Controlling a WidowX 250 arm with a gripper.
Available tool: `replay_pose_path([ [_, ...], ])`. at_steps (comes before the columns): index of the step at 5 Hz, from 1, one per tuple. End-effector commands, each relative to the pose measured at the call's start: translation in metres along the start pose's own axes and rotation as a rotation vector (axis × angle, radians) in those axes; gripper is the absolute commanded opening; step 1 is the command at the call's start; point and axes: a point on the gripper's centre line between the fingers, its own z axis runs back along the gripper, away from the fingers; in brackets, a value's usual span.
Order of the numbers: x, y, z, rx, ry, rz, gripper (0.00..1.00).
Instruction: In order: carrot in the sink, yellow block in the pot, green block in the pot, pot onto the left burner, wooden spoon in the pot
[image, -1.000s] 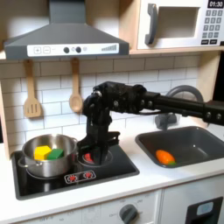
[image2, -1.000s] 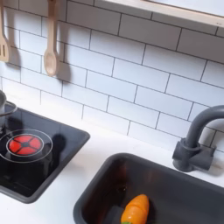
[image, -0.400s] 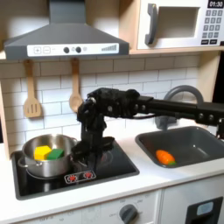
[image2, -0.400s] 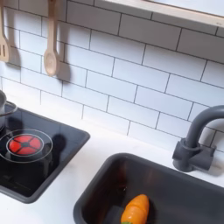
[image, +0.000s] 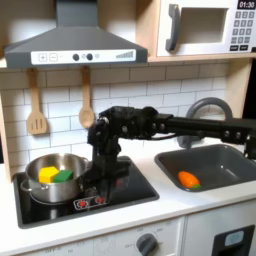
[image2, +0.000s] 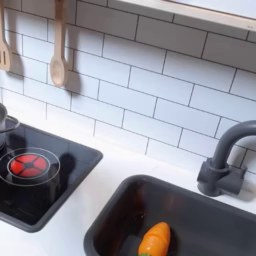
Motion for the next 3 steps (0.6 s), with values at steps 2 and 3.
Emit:
replay_pose_path([
  [2,-0.0036,0.0005,-0.0204,-0.002,0.016,-0.023,0.00],
  [3,-0.0006,-0.0017,-0.0164,0.000,0.005,-0.027,0.00],
])
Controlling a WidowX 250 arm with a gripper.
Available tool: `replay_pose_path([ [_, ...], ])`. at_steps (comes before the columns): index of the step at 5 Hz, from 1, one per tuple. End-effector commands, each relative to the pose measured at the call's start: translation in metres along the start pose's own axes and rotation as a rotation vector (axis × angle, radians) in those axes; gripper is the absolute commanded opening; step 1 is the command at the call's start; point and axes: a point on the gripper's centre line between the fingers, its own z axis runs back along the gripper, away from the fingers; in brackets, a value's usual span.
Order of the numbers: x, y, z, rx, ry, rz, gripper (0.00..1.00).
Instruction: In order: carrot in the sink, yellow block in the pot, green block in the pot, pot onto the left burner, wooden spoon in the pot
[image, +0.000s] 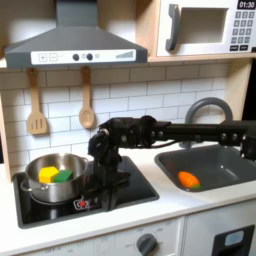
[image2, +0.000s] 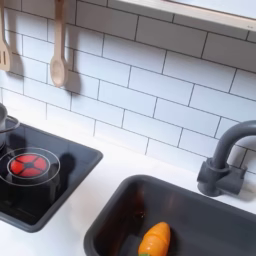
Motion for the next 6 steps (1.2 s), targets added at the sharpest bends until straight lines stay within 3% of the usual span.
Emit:
replay_pose_path([
  [1,0.003,-0.002,0.009,0.002,-0.023,-0.005,0.00],
  [2,0.009,-0.004,0.030,0.010,-0.086,-0.006,0.00],
  [3,0.018,-0.012,0.051,0.016,-0.150,-0.048,1.00],
  [4,0.024,-0.018,0.076,0.017,-0.227,-0.071,1.00],
  [5,0.035,-0.015,0.086,-0.014,-0.317,-0.038,1.00],
  [6,0.051,-0.017,0.103,0.016,-0.497,-0.075,1.00],
])
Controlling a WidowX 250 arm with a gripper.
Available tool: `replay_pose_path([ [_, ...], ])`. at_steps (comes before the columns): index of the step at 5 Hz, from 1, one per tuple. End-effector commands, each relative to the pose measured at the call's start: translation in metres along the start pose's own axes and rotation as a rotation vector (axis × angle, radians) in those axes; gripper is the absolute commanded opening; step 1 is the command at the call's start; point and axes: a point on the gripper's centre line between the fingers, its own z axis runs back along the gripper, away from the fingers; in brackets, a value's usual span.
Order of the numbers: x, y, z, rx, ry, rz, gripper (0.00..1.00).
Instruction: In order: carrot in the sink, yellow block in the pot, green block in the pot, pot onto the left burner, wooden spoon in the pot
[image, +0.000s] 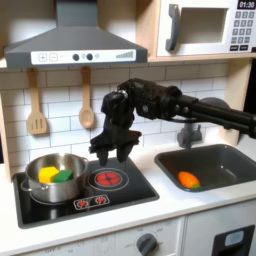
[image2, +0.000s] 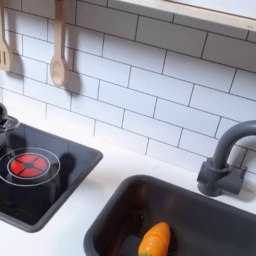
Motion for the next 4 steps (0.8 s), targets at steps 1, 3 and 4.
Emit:
replay_pose_path([
  [1,0.0224,0.0073,0.0215,0.045,-0.194,-0.019,1.00],
  [3,0.0234,0.0075,0.0243,0.050,-0.207,-0.025,1.00],
  [4,0.0234,0.0075,0.0243,0.050,-0.207,-0.025,1.00],
])
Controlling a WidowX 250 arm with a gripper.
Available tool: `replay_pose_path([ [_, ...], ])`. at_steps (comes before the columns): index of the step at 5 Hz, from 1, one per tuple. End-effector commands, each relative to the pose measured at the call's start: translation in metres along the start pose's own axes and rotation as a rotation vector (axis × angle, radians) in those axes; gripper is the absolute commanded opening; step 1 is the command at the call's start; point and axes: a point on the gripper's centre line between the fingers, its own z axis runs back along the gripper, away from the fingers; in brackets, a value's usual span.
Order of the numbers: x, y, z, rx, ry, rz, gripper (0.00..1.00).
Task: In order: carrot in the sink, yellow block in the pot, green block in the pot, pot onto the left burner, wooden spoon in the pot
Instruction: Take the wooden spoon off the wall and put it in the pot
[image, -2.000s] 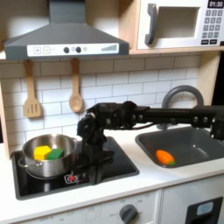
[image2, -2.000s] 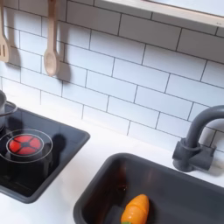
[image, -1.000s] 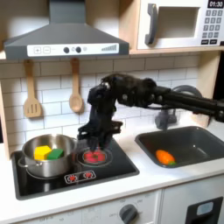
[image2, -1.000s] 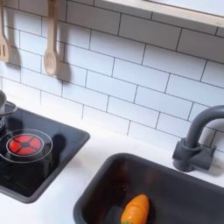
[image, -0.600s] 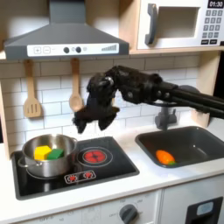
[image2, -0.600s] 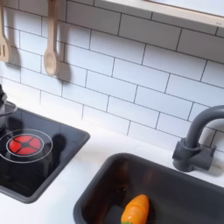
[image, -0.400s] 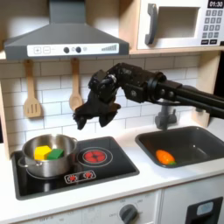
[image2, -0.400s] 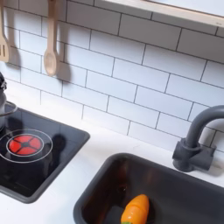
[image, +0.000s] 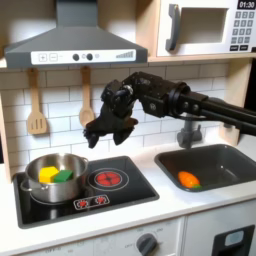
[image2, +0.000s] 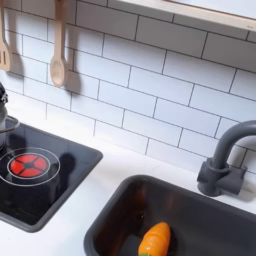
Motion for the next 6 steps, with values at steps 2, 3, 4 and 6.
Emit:
replay_pose_path([
  [2,0.012,0.009,-0.021,-0.043,-0.141,-0.042,1.00],
  [3,0.013,0.016,-0.032,-0.088,-0.193,-0.070,1.00],
  [4,0.028,0.012,-0.049,-0.166,-0.248,-0.100,1.00],
  [6,0.068,0.007,-0.064,-0.214,-0.334,-0.112,1.00],
])
